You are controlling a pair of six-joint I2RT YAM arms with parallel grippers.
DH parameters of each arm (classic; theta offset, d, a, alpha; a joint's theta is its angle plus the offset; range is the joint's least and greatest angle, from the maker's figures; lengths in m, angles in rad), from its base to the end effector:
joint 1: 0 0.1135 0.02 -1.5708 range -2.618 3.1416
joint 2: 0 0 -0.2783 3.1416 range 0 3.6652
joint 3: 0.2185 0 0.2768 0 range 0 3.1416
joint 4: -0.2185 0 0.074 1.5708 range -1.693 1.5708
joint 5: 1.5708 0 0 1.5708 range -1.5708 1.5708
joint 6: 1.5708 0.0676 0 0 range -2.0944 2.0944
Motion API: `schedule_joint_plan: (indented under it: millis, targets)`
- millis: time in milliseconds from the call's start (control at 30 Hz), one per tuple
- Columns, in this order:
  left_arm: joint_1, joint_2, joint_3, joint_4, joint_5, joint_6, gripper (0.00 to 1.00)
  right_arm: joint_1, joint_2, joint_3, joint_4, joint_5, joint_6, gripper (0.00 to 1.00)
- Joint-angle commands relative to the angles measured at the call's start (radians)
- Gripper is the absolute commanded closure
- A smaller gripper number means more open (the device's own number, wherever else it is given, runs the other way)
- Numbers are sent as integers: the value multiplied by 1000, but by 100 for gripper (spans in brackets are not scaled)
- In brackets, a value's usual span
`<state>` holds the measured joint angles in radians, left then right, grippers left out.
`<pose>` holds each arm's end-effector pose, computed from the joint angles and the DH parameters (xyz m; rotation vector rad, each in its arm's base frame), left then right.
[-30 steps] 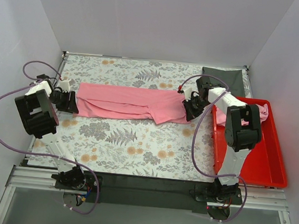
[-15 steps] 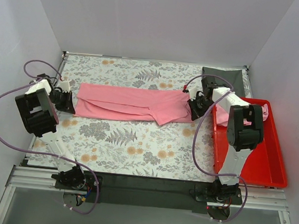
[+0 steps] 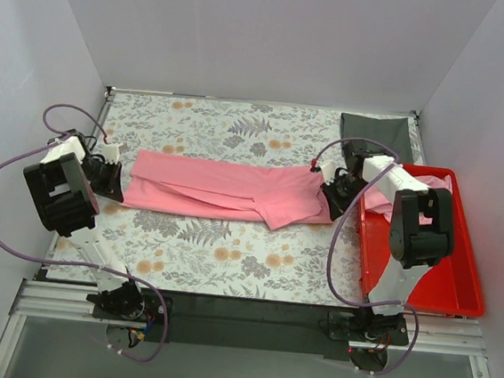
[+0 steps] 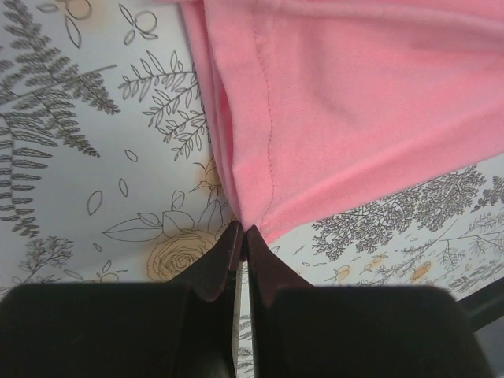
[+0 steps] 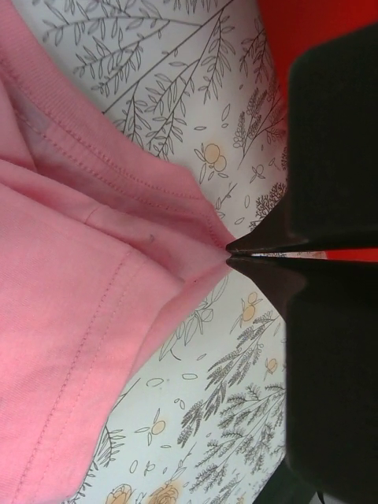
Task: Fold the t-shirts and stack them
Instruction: Fold the tshirt
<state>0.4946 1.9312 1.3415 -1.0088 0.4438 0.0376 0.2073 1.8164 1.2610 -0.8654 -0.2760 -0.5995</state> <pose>0.3415 0.1512 0.1385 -0.6840 2.9002 -0.6595 0.3580 0.0941 0.1545 -1.1745 2.6742 0.3551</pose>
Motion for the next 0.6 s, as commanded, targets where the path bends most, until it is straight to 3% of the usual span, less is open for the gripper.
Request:
schedule_joint_plan:
  millis: [0, 67, 133, 167, 233, 300, 433, 567]
  targets:
    - [15, -43, -45, 30, -31, 19, 100, -2, 3, -18, -37, -6, 1, 99]
    - [15, -32, -74, 38, -22, 7, 100, 0, 9, -18, -37, -20, 9, 99]
    - [16, -37, -77, 45, -8, 4, 88, 0, 6, -6, -50, -32, 9, 98]
    - [19, -60, -65, 42, 43, 5, 82, -2, -2, -2, -58, -44, 10, 82]
    - [22, -95, -36, 18, 119, 19, 70, -2, -40, 9, -81, -69, 9, 70]
    - [21, -150, 22, -22, 249, 41, 63, -3, -81, 35, -104, -94, 20, 62]
    - [-10, -233, 77, -65, 435, 64, 54, -2, -146, 58, -110, -173, 47, 59]
    - [-154, -397, -57, 40, 556, -31, 54, -3, -135, 74, -95, -267, 117, 60]
